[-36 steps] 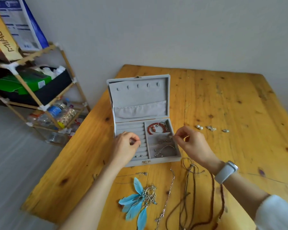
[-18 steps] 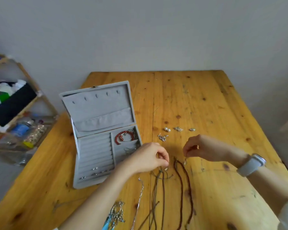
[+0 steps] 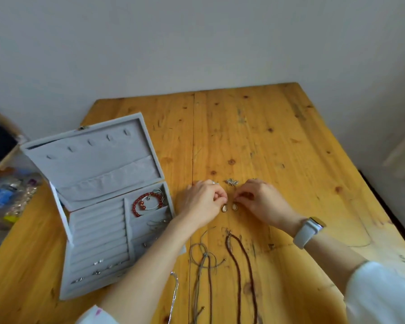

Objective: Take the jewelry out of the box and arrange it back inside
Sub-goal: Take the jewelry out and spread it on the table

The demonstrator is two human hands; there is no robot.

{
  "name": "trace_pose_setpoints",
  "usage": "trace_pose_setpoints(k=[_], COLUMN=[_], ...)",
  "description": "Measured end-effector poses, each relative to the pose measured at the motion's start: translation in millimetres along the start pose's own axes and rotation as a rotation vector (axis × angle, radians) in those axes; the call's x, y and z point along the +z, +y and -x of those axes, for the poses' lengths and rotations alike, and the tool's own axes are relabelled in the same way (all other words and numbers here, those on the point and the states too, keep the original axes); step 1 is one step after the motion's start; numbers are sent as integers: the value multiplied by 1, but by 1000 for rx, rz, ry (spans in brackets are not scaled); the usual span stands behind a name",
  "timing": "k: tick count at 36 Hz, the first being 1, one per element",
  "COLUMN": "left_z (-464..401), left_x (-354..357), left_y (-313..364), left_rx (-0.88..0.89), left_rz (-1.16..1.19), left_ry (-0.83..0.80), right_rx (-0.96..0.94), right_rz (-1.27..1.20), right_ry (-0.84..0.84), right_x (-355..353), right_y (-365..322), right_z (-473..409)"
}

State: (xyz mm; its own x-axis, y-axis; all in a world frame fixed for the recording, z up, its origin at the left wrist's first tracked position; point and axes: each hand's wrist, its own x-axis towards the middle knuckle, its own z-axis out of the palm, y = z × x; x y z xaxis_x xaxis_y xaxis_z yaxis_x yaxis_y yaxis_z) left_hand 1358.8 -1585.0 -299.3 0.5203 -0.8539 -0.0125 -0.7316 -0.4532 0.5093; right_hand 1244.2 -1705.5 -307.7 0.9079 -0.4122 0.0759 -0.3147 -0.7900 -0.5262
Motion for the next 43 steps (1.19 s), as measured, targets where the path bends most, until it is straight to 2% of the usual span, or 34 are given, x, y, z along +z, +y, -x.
trace_pose_setpoints(k=[7,15,22,29,32,34,37,43], left_z=[-7,23,96,182,204,211,216,218], left_x=[4,-15,-30,-51,-59,-61,-61,-56], left_y=[1,-10,-52,-116,-136,-146,-151,-153], left_rx=[20,4,-77,-318,-446,-477,-474,-456], left_rz=[-36,81,120,-28,-147,-140,-110,-53], left_ry=[164,318,496,678,682,633,587,604], right_rx=[31,33,-123,-292,-354,-374,-357,-389], right_rz=[29,-83,-158,-138,-105,-90,1,98], right_ry=[86,225,85,-67,-72,-70,-66,-58], right_x=[4,8,35,71,89,101,113,122], right_y=[-2,-27,-88,-154,-181,-196,-208,-208], right_z=[-3,8,21,24,19,15,11,14])
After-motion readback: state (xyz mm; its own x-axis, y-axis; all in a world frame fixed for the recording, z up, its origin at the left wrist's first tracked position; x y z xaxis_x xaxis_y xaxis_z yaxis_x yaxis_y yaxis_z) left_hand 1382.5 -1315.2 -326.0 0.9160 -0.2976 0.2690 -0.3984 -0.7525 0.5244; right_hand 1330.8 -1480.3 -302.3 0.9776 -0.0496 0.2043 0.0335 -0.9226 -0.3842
